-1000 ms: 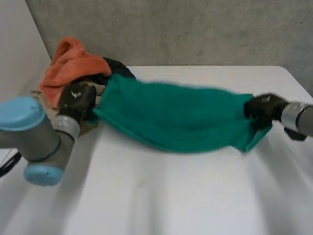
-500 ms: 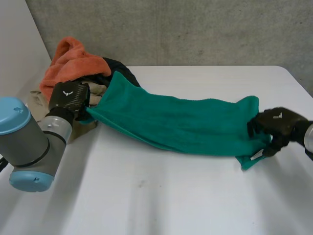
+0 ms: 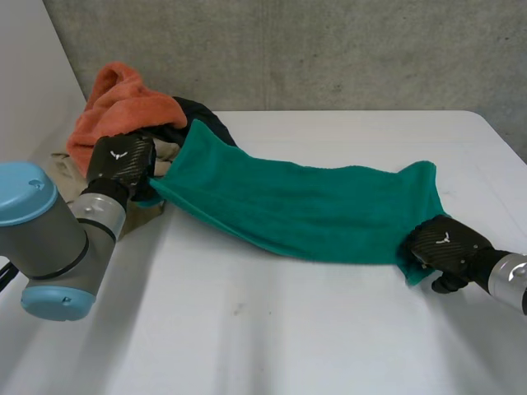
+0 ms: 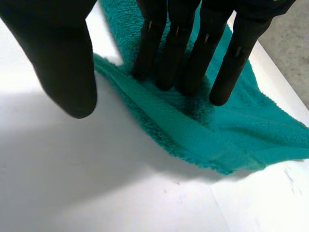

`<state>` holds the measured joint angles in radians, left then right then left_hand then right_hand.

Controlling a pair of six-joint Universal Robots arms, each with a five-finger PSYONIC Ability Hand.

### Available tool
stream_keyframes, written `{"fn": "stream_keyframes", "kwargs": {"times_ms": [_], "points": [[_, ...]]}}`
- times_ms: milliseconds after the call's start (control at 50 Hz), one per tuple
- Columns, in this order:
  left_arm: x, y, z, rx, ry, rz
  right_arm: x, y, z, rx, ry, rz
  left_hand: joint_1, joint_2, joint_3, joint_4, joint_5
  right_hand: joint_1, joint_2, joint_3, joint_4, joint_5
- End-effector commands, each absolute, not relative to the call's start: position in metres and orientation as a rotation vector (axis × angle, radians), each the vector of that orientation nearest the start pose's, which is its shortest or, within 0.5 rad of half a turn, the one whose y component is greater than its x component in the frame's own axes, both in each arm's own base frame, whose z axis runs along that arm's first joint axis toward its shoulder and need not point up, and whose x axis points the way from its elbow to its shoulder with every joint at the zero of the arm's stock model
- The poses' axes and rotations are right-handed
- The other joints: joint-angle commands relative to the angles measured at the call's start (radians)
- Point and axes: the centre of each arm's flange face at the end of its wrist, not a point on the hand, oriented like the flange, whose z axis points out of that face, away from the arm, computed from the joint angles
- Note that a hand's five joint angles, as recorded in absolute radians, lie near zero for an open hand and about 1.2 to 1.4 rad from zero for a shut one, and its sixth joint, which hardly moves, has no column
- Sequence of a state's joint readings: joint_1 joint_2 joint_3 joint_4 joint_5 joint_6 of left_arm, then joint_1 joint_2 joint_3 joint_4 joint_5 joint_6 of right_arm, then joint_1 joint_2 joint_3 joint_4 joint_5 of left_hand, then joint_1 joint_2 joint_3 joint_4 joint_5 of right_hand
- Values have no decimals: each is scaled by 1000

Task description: Fold the laundry.

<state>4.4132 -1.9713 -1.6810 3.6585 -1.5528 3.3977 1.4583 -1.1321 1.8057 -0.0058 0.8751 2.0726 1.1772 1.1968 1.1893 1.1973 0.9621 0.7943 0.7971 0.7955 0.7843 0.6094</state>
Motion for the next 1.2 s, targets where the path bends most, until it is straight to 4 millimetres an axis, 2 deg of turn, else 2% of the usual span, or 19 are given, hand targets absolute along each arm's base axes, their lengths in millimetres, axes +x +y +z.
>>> {"fn": "stream_keyframes", "kwargs": {"times_ms": [20,100,180,220,300,400,500,620,700,780,800,860,880,940,960,1020,1080,1160,1200], "points": [[-235,-317,187,631,2164,-2243,159,-310,122,-1594,2119,-1725,219,199,207,199,260,602,599,601,612,612],[-233,-312,189,638,2189,-2204,152,-322,132,-1369,2276,-1773,219,199,207,199,260,602,599,601,612,612],[-223,-293,199,703,2239,-2057,134,-331,177,-992,2369,-1817,219,199,207,199,260,602,599,601,612,612],[-218,-278,204,789,2261,-1946,124,-328,198,-859,2422,-1763,219,199,207,199,260,602,599,601,612,612],[-208,-252,204,918,2304,-1751,103,-321,215,-724,2555,-1547,219,199,207,199,260,602,599,601,612,612],[-199,-217,200,1080,2351,-1545,100,-303,229,-817,2627,-1285,219,199,207,199,260,602,599,601,612,612],[-194,-187,189,1282,2353,-1332,82,-290,228,-1118,2664,-1014,219,199,207,199,260,602,599,601,612,612],[-201,-183,175,1440,2296,-1231,88,-292,213,-1220,2667,-860,219,199,207,199,260,602,599,601,612,612],[-218,-222,180,1414,2181,-1344,101,-315,217,-1147,2679,-1057,219,199,207,199,260,602,599,601,612,612],[-237,-267,212,1279,2029,-1562,108,-345,243,-1015,2628,-1415,219,199,207,199,260,602,599,601,612,612],[-245,-285,232,1206,1956,-1674,112,-358,261,-943,2576,-1587,219,199,207,199,260,602,599,601,612,612],[-256,-309,274,1074,1818,-1889,116,-375,293,-825,2442,-1865,219,199,207,199,260,602,599,601,612,612],[-262,-320,305,973,1716,-2058,118,-384,318,-728,2324,-2047,219,199,207,199,260,602,599,601,612,612],[-266,-336,364,743,1490,-2372,113,-392,356,-550,2130,-2288,219,199,207,199,260,602,599,601,612,612],[-264,-340,376,676,1432,-2440,109,-395,377,-443,1994,-2418,219,199,207,199,260,602,599,601,612,612],[-257,-343,410,480,1262,-2622,102,-400,407,-267,1738,-2594,219,199,207,199,260,602,599,601,612,612],[-256,-341,421,409,1199,-2694,98,-400,417,-221,1639,-2668,219,199,207,199,260,602,599,601,612,612],[-261,-339,406,463,1280,-2673,100,-399,410,-267,1697,-2643,219,199,207,199,260,602,599,601,612,612],[-262,-340,387,521,1360,-2636,103,-397,399,-311,1778,-2579,219,199,207,199,260,602,599,601,612,612]]}}
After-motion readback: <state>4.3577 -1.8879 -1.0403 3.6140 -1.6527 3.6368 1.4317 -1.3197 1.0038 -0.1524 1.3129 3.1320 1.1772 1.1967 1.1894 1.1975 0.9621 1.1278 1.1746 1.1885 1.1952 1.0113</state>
